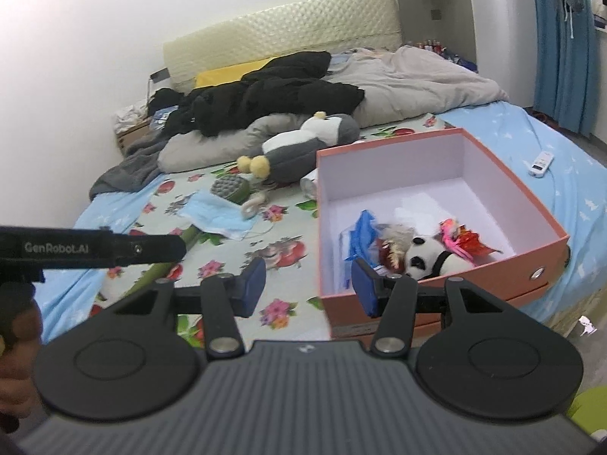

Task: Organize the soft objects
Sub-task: 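Withdraw both open tools from the box toward the mask on the sheet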

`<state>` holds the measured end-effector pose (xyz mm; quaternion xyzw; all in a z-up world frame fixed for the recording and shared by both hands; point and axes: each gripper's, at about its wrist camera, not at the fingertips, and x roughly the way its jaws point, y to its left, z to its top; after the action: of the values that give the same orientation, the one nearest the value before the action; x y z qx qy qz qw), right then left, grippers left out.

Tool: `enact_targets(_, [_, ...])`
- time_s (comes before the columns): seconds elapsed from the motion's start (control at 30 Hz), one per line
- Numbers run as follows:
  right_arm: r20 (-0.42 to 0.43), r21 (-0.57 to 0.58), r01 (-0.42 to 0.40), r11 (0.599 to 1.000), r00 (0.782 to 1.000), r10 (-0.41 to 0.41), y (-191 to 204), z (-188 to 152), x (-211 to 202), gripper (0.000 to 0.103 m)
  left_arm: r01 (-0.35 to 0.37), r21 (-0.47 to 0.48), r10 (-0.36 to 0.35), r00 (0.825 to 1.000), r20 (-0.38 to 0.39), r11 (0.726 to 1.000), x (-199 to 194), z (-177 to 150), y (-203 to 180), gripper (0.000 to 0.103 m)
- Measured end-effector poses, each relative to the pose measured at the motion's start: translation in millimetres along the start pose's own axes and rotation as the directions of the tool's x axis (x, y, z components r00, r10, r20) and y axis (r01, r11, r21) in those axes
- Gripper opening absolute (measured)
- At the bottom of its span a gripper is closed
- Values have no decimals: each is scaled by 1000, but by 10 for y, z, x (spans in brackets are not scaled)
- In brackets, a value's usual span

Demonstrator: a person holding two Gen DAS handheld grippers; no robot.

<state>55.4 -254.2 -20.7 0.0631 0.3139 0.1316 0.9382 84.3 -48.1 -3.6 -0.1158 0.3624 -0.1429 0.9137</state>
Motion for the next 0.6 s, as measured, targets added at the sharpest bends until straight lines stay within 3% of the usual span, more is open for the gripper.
enact_targets(0.2, [-29,-41,-43,998,999,42,261,-110,-51,53,-48,-32,48,999,14,998,-328,-245,145,49])
enact_targets(0.4, [-71,-57,-91,994,994,87,491,-203,25,53,-88,-130,85,996,-23,988,-541,-598,373,49])
enact_targets(0.6, [-114,-90,-129,988,986,119,691,-255,190,53,-131,-176,131,991,-7,976,-659,-701,594,49])
